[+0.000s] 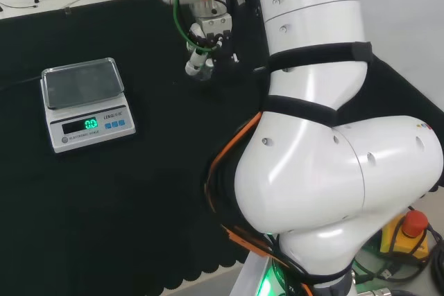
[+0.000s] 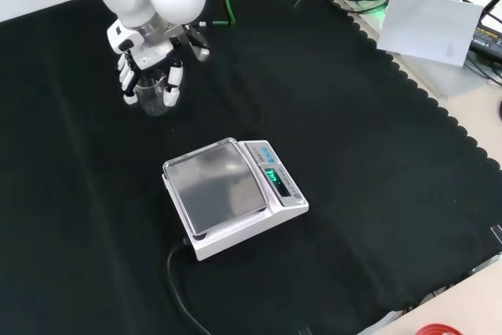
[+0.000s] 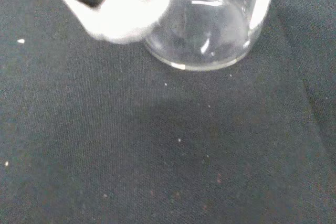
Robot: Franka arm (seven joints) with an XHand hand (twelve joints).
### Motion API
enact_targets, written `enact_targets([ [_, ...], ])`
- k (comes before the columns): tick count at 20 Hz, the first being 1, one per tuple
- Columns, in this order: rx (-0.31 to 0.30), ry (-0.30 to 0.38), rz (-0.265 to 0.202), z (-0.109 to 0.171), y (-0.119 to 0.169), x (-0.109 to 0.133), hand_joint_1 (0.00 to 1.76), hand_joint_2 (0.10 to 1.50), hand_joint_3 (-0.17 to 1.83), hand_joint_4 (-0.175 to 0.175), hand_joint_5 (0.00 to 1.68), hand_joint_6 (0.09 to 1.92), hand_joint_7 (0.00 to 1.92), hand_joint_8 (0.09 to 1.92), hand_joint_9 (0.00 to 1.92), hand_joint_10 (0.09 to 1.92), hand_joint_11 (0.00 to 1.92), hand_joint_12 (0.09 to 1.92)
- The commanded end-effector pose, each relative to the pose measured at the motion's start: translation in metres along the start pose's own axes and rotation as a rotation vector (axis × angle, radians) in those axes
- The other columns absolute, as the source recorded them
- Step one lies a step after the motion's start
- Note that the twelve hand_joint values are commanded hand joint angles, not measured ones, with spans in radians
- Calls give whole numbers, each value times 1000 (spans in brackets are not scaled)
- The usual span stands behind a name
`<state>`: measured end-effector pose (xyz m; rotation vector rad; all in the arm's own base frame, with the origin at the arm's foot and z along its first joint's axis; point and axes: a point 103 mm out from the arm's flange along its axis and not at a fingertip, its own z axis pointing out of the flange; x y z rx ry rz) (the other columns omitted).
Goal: Pick up the beaker.
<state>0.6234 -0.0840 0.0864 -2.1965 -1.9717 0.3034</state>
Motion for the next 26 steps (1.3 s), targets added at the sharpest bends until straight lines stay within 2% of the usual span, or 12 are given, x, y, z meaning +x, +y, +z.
enact_targets([
  [1, -111, -9, 11, -7, 4, 8, 1185, 659, 709, -30, 801, 1191, 815, 1097, 1133, 730, 1153, 961],
  [2, -117, -13, 13, -7, 5, 8, 1177, 711, 695, -96, 888, 1170, 831, 1152, 1141, 787, 1211, 898],
  [3, -121, -15, 16, -8, 5, 8, 1250, 743, 667, -104, 910, 1199, 858, 1186, 1179, 797, 1240, 851],
  [4, -124, -13, 19, -11, 6, 6, 1347, 756, 659, -97, 918, 1243, 891, 1218, 1230, 793, 1249, 798],
  [5, -123, -9, 20, -12, 6, 5, 1368, 750, 670, -95, 919, 1254, 900, 1227, 1243, 791, 1248, 786],
  [9, -127, -11, 10, -28, 1, 3, 1387, 738, 692, -93, 924, 1262, 909, 1238, 1256, 793, 1246, 772],
  [14, -154, -15, -7, -68, -13, 2, 1390, 723, 720, -94, 928, 1266, 913, 1245, 1259, 803, 1249, 769],
  [19, -190, -27, -42, -108, -28, 13, 1390, 716, 733, -93, 928, 1268, 915, 1249, 1261, 808, 1255, 769],
  [22, -201, -36, -83, -129, -38, 25, 1390, 716, 734, -92, 925, 1269, 916, 1249, 1261, 808, 1261, 771],
  [24, -208, -39, -112, -140, -44, 36, 1284, 750, 721, 1, 950, 1241, 974, 1188, 1211, 870, 1269, 769],
  [26, -215, -39, -139, -148, -49, 50, 1241, 765, 713, 39, 961, 1225, 1000, 1157, 1187, 905, 1275, 768],
])
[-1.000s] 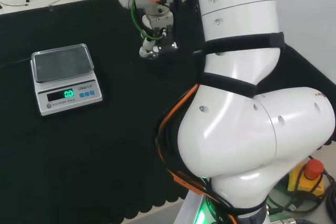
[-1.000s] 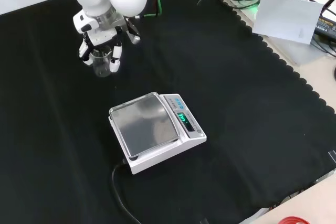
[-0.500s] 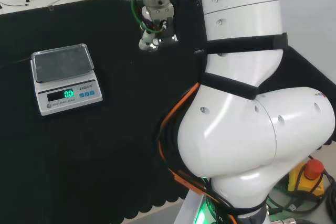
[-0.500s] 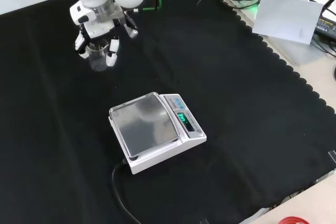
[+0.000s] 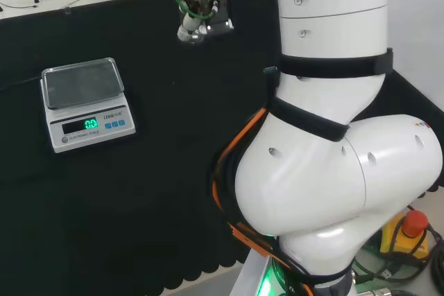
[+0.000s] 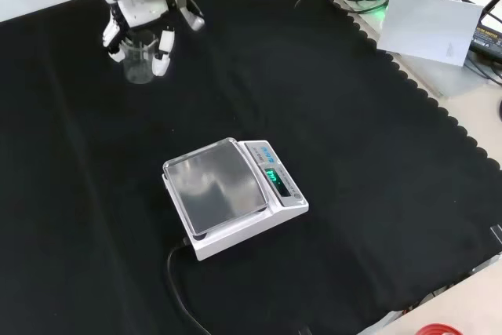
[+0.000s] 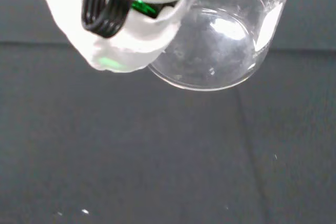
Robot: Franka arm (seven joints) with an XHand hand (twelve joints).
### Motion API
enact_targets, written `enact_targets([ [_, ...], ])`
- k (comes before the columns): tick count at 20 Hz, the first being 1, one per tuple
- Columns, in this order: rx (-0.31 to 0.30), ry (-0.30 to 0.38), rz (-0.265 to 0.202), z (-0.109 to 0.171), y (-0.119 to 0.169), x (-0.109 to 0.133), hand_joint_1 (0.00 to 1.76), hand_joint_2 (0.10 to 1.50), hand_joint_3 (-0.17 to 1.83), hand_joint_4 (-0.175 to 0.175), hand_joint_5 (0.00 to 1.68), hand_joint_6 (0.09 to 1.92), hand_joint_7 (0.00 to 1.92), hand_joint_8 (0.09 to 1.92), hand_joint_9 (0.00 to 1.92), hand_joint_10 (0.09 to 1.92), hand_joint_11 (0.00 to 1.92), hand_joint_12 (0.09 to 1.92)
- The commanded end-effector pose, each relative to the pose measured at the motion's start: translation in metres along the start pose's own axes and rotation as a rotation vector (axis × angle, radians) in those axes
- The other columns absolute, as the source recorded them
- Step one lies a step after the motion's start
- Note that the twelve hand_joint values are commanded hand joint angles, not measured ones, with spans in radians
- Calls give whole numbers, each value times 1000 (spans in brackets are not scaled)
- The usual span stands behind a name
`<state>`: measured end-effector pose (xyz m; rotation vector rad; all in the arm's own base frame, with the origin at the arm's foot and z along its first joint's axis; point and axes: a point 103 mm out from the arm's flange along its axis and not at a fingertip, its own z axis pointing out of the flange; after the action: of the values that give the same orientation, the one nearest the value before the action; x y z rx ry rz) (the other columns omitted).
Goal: Pick up the beaker.
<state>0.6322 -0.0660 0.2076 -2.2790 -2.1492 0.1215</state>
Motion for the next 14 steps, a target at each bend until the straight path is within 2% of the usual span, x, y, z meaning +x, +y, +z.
enact_targets([
  [1, -6, 2, -110, -37, -16, 43, 1234, 767, 712, 46, 963, 1222, 1005, 1152, 1182, 912, 1277, 768],
  [6, 14, 4, -192, -37, -19, 81, 1227, 770, 709, 52, 964, 1220, 1010, 1146, 1178, 919, 1279, 768],
  [13, 57, 22, -290, -23, -27, 128, 1227, 770, 708, 51, 963, 1218, 1012, 1144, 1179, 921, 1276, 767],
  [14, 57, 34, -296, -18, -27, 124, 1227, 770, 707, 51, 963, 1218, 1013, 1144, 1179, 921, 1276, 767],
])
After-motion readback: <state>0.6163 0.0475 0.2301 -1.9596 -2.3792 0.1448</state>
